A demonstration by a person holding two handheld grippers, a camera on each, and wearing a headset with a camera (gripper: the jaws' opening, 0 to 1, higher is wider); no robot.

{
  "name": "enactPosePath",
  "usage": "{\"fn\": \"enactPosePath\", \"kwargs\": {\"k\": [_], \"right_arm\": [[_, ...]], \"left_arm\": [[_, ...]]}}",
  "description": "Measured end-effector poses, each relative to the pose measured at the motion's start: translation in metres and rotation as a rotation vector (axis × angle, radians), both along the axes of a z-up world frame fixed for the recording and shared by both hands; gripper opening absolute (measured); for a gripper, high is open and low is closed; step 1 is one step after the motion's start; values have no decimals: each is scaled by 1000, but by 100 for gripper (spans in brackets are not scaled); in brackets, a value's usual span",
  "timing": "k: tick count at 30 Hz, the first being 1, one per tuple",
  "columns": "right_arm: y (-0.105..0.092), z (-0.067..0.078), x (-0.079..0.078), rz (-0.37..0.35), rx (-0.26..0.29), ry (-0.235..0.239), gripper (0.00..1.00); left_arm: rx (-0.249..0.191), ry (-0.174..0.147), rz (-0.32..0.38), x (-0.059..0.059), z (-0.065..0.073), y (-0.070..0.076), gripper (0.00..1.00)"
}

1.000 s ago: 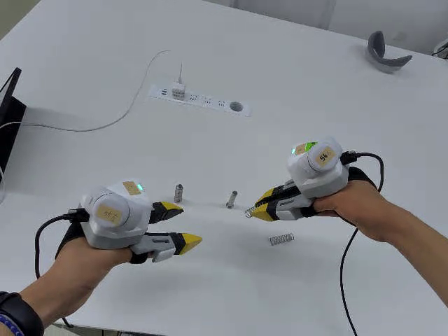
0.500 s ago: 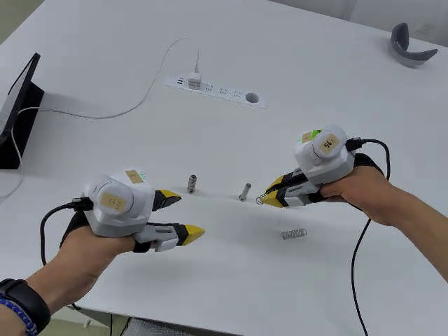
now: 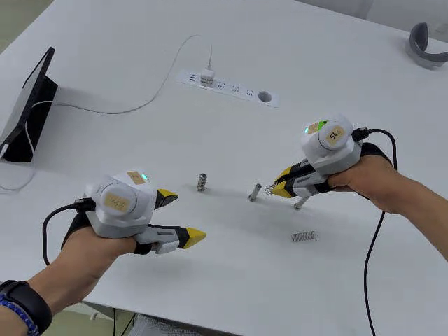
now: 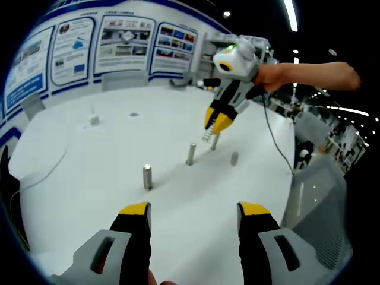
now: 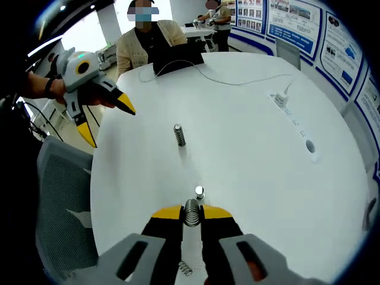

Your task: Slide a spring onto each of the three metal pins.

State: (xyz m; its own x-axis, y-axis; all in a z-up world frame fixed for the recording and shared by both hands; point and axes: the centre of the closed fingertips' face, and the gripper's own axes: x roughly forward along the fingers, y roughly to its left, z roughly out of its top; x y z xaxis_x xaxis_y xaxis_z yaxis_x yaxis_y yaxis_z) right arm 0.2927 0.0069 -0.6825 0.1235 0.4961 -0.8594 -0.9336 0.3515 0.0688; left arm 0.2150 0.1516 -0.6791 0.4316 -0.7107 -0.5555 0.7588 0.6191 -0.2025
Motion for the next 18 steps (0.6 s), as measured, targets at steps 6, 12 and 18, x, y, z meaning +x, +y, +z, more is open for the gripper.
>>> {"fn": "enactPosePath", "kwargs": {"k": [6,12,18], "right_arm": [[2,0,6,8,-10,-6,13],[5,-2,12,22,-15,-6,13],[9,-5,14,41,-22,-2,13]], "left_arm": [[-2,4,20,1,0,4,63],[-1,10,33,1,0,8,66],[-10,15,55,4,1,13,71]]}}
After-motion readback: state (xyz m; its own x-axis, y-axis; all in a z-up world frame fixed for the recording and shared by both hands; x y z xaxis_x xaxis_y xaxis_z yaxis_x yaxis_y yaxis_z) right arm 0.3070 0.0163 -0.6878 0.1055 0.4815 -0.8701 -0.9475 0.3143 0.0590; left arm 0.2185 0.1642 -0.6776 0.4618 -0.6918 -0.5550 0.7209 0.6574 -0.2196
